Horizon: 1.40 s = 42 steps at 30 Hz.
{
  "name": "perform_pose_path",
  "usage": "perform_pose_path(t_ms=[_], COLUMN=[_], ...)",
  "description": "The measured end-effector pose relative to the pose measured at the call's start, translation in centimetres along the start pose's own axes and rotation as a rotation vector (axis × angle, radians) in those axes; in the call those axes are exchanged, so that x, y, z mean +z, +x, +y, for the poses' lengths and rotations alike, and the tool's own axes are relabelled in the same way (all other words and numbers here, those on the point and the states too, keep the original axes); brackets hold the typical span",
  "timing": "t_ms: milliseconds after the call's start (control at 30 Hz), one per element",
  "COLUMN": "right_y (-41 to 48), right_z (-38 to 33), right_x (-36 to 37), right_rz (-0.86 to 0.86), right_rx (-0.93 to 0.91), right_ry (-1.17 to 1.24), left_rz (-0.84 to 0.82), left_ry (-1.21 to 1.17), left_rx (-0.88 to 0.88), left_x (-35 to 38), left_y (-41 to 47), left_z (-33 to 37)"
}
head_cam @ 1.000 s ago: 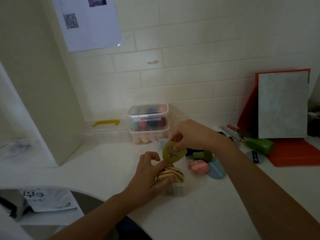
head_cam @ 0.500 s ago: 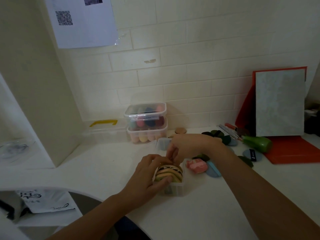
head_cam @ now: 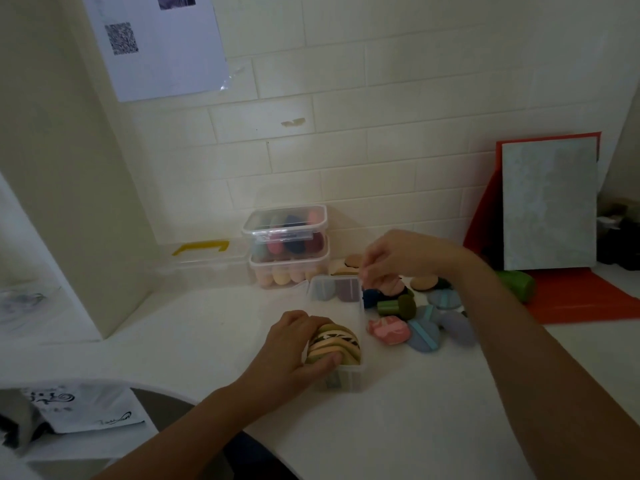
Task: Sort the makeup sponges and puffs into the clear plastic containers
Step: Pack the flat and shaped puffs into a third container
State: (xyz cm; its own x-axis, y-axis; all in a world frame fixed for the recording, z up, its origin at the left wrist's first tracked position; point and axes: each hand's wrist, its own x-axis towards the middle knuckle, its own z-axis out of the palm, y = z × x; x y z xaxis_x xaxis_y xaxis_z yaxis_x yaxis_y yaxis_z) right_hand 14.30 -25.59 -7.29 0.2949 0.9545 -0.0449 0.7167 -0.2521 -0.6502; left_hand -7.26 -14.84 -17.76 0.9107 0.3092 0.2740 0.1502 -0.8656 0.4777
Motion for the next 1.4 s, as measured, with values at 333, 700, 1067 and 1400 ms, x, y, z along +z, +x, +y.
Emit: perform_pose_path(t_ms=[333,700,1067,1400], right_y=[-1.8,-1.4,0.3,0.9], right_z=[6.3,9.0,11.3,9.6], right_x=[-3.2,-1.9,0.8,2.7], right_rz=[0.186,0.244,0.585,0.249], right_rx=[0.391,0.611,0.405,0.319], right_ry=[-0.036,-0.431,-0.22,-0.234], left_rz=[-0.06,-0.075,-0.147,-0.235], left_ry=[0.07,0.261,0.163,0.049], left_rx=[0.024,0.026,-0.022,-0.08], left_x=[-0.5,-1.3,-1.7,-2.4], left_y=[0.5,-0.4,0.2,0.5], left_z=[0.1,-0.6,-0.7,-0.5])
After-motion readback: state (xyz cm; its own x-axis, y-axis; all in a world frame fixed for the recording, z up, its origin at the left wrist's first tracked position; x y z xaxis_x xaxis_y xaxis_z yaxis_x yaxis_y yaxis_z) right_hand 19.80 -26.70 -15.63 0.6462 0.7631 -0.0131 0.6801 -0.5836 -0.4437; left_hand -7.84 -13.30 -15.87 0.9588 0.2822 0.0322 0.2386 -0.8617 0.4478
